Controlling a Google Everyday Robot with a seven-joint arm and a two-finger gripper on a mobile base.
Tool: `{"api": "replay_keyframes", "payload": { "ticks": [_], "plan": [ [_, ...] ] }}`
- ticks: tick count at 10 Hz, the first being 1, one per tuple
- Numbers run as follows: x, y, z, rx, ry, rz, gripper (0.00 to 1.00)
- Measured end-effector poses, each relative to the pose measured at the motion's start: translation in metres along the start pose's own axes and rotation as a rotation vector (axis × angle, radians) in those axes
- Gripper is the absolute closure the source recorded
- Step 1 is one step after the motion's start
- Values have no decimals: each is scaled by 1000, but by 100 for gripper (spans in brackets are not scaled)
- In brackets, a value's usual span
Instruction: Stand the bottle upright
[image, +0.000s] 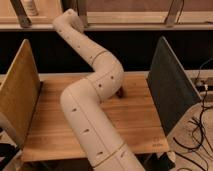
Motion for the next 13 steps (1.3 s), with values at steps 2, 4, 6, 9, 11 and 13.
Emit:
{"api": "replay_keyframes", "payload": {
  "ticks": [2,4,6,9,11,13],
  "plan": [
    [-1,0,-1,1,-5,0,100],
    [-4,2,-1,-1,-11,0,100],
    [-18,12,10,-25,-44,-26,100],
    [-28,40,50,-85,-21,-144,100],
    [-28,49,63,-99,3,-181,100],
    [-28,50,65,-101,7,-184,100]
  ]
}}
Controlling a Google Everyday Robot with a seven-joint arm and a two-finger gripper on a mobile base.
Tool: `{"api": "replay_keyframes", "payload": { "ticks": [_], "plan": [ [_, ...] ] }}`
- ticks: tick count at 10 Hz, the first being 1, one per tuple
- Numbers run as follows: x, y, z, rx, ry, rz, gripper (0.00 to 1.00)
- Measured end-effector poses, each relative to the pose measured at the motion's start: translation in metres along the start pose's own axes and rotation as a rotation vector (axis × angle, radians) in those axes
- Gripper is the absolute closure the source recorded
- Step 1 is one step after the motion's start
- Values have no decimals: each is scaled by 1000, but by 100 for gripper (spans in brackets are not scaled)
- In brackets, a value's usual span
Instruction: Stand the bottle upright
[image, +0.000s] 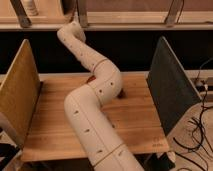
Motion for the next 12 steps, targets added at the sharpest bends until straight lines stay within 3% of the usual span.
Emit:
{"api": "replay_keyframes", "payload": {
  "ticks": [12],
  "plan": [
    [2,-1,-1,0,1,2,100]
  ]
}}
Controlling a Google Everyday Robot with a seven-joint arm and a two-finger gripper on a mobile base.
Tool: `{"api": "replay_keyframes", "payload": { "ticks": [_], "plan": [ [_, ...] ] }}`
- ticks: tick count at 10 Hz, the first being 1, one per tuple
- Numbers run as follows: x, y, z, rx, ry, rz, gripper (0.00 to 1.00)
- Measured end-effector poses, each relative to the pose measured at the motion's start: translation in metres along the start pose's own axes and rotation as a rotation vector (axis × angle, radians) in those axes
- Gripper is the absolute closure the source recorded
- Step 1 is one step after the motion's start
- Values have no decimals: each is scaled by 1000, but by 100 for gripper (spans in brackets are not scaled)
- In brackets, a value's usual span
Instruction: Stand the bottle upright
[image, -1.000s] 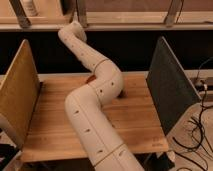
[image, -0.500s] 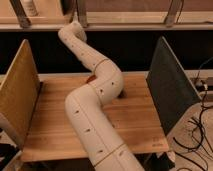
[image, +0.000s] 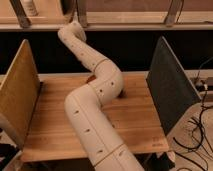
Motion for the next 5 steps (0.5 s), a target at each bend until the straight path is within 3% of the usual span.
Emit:
{"api": "replay_keyframes", "payload": {
  "ticks": [2,3,4,5],
  "plan": [
    [-7,2,2,-3,-20,-7,100],
    [-19,5,4,-10,-58,-15,100],
    [-54,14,3,-28,-175,-37,100],
    [-78,20,-1,-36,-256,-59,100]
  ]
}}
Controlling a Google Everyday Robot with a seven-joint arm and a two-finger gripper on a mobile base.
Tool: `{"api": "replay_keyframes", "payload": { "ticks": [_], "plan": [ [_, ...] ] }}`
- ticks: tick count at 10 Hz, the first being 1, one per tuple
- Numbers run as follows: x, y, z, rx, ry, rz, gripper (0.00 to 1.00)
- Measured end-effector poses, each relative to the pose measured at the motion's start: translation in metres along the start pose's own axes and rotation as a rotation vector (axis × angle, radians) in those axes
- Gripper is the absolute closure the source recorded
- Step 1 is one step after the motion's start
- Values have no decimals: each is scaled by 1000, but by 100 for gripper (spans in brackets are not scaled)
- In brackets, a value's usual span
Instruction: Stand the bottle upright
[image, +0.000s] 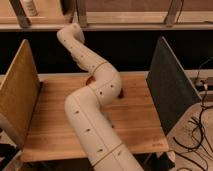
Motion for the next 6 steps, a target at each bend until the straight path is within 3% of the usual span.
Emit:
{"api": "replay_keyframes", "payload": {
  "ticks": [2,5,6],
  "plan": [
    [-57,10,-11,6,-170,-90,100],
    [-89,3,-42,52,-302,-174,100],
    [-97,2,-50,50,-346,-181,100]
  ]
}}
